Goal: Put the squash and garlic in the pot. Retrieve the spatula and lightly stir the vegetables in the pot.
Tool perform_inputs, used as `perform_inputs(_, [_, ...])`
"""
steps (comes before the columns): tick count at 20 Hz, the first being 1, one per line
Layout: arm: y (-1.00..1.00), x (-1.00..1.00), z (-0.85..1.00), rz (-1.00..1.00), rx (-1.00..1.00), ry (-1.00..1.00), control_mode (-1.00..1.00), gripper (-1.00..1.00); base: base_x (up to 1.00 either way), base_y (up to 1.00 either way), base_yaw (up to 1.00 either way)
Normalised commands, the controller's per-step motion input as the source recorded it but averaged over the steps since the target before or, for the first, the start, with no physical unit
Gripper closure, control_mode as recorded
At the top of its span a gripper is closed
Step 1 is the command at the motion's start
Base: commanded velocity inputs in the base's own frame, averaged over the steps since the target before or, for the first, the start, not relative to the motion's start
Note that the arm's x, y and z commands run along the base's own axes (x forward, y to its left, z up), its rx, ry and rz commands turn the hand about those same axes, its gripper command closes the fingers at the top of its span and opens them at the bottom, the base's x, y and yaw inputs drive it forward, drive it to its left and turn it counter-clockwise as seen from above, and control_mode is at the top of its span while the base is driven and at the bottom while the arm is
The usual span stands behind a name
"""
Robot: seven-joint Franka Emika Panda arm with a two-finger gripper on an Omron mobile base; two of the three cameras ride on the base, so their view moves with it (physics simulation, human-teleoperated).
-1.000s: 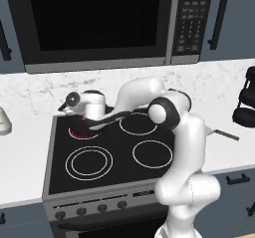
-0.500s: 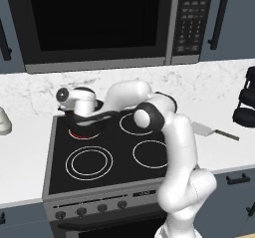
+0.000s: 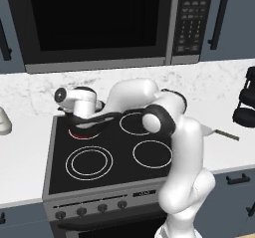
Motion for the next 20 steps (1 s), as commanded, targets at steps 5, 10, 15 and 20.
perform_inputs(5, [-0.83, -1.00, 0.58, 0.00, 0.10, -0.16, -1.00, -1.00, 0.00, 0.00, 0.00])
perform_inputs(10, [-0.74, -1.00, 0.94, 0.00, 0.20, -0.16, -1.00, -1.00, 0.00, 0.00, 0.00])
perform_inputs(15, [-0.80, -1.00, 0.99, -0.01, 0.33, 0.00, -1.00, -1.00, 0.00, 0.00, 0.00])
perform_inputs(20, [-1.00, -0.89, 0.75, -0.08, 0.43, 0.14, -1.00, -1.00, 0.00, 0.00, 0.00])
